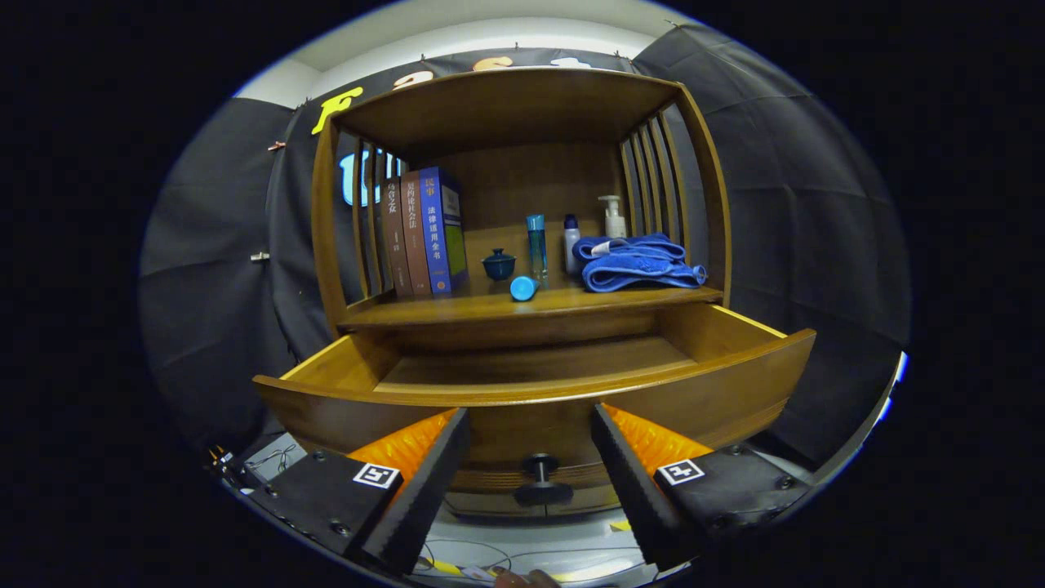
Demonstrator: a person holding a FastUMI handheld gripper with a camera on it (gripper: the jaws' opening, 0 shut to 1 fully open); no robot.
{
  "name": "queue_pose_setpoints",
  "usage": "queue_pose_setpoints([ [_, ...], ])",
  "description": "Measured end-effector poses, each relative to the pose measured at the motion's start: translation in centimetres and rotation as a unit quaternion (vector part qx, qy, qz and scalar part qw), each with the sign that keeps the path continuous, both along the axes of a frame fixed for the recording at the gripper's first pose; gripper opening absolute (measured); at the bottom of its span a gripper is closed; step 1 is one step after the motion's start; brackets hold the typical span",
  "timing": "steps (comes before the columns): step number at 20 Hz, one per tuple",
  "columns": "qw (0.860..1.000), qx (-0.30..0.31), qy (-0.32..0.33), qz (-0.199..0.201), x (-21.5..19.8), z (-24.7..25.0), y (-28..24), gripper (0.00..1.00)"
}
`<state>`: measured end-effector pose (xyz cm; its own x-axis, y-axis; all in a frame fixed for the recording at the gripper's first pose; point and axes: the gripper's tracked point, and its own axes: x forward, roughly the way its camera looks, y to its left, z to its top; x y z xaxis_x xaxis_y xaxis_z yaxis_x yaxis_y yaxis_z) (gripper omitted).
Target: Pull open the drawer, take out the items inside it, and place them on the countertop above the cabinet.
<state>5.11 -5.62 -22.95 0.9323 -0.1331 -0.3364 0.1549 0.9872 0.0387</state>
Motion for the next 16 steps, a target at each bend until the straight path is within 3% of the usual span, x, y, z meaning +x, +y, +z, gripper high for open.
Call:
queue_pose_setpoints([
  [16,1.0,-0.003,-0.019,0.001,9.5,-1.5,-1.8,0.97],
])
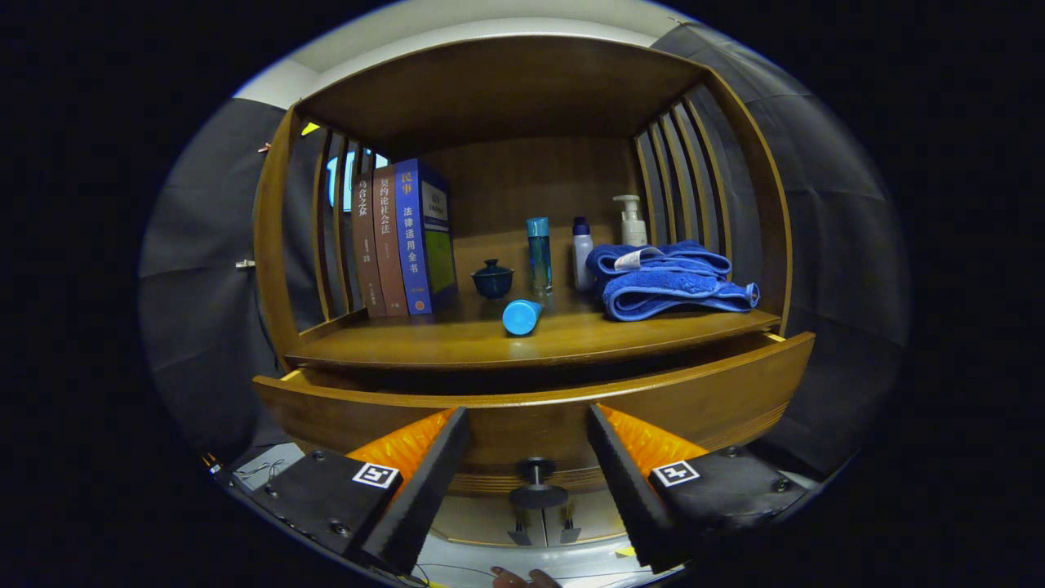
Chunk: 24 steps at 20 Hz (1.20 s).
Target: Pull open the drawer, take out the items inside it, and place them on the countertop above the cabinet.
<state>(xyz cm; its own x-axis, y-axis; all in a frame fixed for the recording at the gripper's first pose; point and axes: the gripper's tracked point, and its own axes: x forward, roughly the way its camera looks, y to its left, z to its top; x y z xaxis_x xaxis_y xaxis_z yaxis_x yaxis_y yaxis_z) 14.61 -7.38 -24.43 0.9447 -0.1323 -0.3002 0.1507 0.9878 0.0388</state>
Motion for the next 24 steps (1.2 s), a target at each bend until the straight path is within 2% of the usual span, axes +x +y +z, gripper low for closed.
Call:
queue_pose_setpoints([
  [7,1.0,0.007,0.003,-0.005,2.9,-0.4,-0.4,0.97],
  [19,1.0,-0.002,0.012,-0.004,3.0,-0.3,-0.4,0.97],
  [24,1.0,-0.017,-0.007,0.003,2.5,3.2,-0.3,0.99],
])
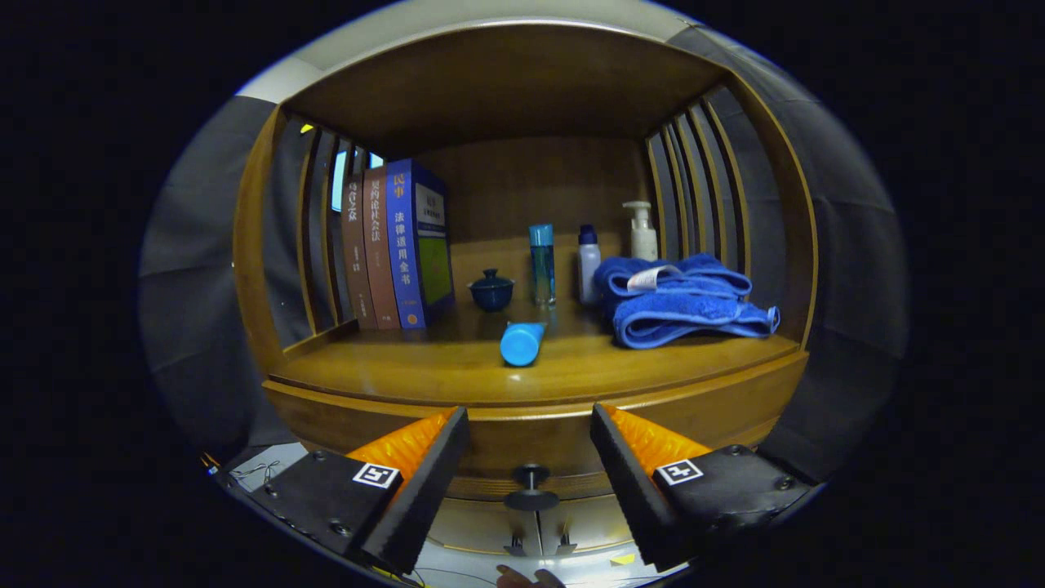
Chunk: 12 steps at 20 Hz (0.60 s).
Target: Pull open the drawer, take out the items inside it, and place them on the countertop above the cabinet.
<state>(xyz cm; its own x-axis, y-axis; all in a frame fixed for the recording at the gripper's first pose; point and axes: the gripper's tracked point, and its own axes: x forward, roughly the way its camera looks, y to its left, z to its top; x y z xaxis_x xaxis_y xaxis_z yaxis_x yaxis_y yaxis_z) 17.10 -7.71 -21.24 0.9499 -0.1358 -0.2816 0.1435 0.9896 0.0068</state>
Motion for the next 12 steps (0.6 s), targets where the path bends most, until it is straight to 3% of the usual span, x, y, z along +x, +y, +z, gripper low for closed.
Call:
queue_pose_setpoints([
  [6,0.999,-0.02,-0.026,-0.011,-2.5,8.4,-0.5,0.99],
  [12,0.997,-0.038,-0.072,0.004,-5.9,17.8,1.1,0.98],
])
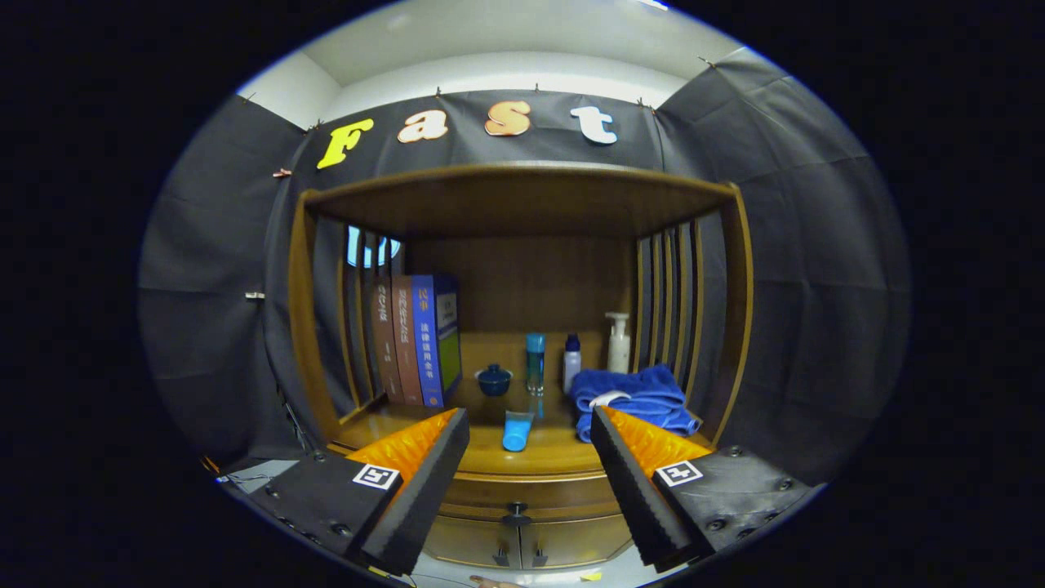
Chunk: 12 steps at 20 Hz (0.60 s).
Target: Pull open the drawer, take out the items inside it, and place them on the countertop above the cabinet.
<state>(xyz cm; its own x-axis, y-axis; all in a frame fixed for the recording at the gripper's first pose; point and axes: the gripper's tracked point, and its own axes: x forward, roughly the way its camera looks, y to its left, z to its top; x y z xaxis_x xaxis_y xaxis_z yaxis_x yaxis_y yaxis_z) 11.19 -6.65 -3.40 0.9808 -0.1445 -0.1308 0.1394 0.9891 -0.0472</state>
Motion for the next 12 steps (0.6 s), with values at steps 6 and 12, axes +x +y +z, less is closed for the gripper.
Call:
queue_pose_setpoints([
  [6,1.0,-0.012,-0.006,0.01,-3.2,4.5,1.7,0.98],
  [12,0.999,-0.021,-0.006,0.027,-4.7,6.4,3.5,0.98],
])
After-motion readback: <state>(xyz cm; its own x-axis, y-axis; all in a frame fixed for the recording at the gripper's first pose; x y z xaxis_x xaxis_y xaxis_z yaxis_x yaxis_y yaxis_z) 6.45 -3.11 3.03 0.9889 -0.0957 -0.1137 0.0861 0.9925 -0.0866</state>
